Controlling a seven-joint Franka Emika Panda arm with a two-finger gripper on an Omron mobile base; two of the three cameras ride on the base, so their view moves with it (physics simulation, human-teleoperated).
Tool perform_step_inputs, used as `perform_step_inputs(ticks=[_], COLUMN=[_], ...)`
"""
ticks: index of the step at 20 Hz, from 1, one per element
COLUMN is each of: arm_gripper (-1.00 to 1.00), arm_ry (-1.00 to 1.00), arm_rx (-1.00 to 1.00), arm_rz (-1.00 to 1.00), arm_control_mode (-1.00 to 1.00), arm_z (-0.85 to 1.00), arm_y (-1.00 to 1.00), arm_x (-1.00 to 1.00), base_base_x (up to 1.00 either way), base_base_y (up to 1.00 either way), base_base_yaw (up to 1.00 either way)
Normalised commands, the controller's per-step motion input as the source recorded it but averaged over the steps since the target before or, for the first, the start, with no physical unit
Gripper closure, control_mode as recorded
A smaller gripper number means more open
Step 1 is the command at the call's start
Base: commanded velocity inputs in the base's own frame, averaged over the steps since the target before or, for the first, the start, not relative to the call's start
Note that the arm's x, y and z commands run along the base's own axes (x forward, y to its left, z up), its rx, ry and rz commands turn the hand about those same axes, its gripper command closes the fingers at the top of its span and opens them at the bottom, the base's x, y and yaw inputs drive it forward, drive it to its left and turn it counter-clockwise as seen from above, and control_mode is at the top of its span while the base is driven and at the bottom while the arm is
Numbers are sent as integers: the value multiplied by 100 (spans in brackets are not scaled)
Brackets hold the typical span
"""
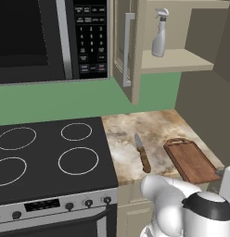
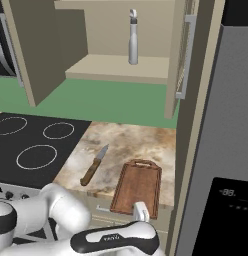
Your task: Move the cutting board and knife to the sink. Then move spray from the cabinet to the counter.
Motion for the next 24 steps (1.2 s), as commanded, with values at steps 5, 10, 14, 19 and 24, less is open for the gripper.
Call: perform_step_inputs(ticks=[5, 10, 14, 19, 24], arm_gripper=[-100, -100, -100, -100, -100], arm_ry=[0, 0, 0, 0, 0], arm_rx=[0, 1, 6, 5, 1], arm_rz=[0, 0, 0, 0, 0], arm_control_mode=[-100, -100, -100, -100, -100], arm_z=[-25, -17, -6, -6, -20], arm_y=[-9, -7, -7, -4, -1], arm_x=[1, 7, 10, 13, 15], base_base_x=[0, 0, 0, 0, 0], base_base_y=[0, 0, 0, 0, 0], base_base_yaw=[0, 0, 0, 0, 0])
